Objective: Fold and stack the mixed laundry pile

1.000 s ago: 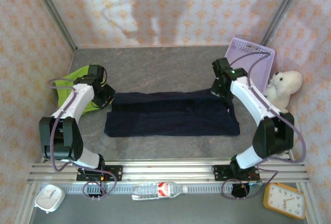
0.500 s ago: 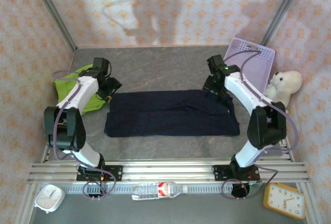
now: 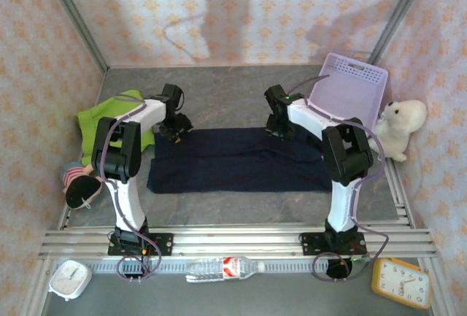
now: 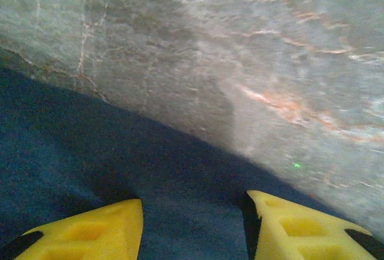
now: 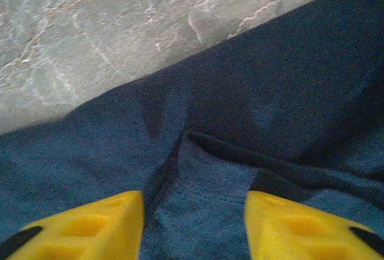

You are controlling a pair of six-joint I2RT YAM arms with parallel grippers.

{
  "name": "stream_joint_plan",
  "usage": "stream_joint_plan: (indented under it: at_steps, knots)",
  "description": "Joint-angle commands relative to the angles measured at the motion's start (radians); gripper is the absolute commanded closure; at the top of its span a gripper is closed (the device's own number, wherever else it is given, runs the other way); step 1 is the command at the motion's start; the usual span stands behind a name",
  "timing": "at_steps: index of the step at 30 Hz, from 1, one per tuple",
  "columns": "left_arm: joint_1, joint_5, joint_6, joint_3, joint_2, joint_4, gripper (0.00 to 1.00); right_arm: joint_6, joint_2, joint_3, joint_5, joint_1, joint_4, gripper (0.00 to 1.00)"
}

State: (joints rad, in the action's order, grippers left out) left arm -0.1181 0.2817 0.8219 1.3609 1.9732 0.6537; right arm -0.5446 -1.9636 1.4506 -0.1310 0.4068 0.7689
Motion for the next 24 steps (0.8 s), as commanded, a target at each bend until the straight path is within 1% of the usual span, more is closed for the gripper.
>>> stream_joint_plan:
  at_steps: [1,4,6,11,14,16,19,21,22,23,24]
  knots:
    - [0.004,-0.028,-0.032,0.017,0.025,0.021,0.52,-0.061,-0.017,0.021,0.081,-0.002,0.016,0.66]
    - [0.006,-0.036,-0.041,0.015,0.049,0.027,0.52,-0.063,-0.02,0.037,0.106,-0.005,0.029,0.85]
    - [0.011,-0.041,-0.043,0.014,0.058,0.029,0.52,-0.061,-0.008,0.044,0.119,-0.005,0.046,1.0]
    - [0.03,-0.053,-0.047,0.009,0.066,0.038,0.52,-0.061,0.09,0.002,0.131,0.0,0.1,1.0]
    - [0.04,-0.056,-0.05,0.006,0.062,0.036,0.52,-0.08,0.172,-0.063,0.107,0.009,0.154,1.0]
    - [0.041,-0.059,-0.054,0.005,0.062,0.035,0.52,-0.103,0.226,-0.124,0.065,0.025,0.194,1.0]
    - [0.042,-0.057,-0.052,0.005,0.068,0.032,0.52,-0.154,0.315,-0.214,-0.02,0.089,0.234,1.0]
    - [0.043,-0.054,-0.048,0.008,0.077,0.031,0.52,-0.196,0.367,-0.24,-0.025,0.147,0.268,0.98]
    - [0.043,-0.052,-0.046,0.01,0.08,0.032,0.52,-0.215,0.386,-0.245,-0.019,0.165,0.273,0.91]
    - [0.043,-0.047,-0.046,0.014,0.083,0.033,0.52,-0.232,0.409,-0.248,-0.011,0.174,0.263,0.8]
    - [0.043,-0.044,-0.049,0.021,0.086,0.037,0.51,-0.239,0.425,-0.243,0.012,0.173,0.251,0.73]
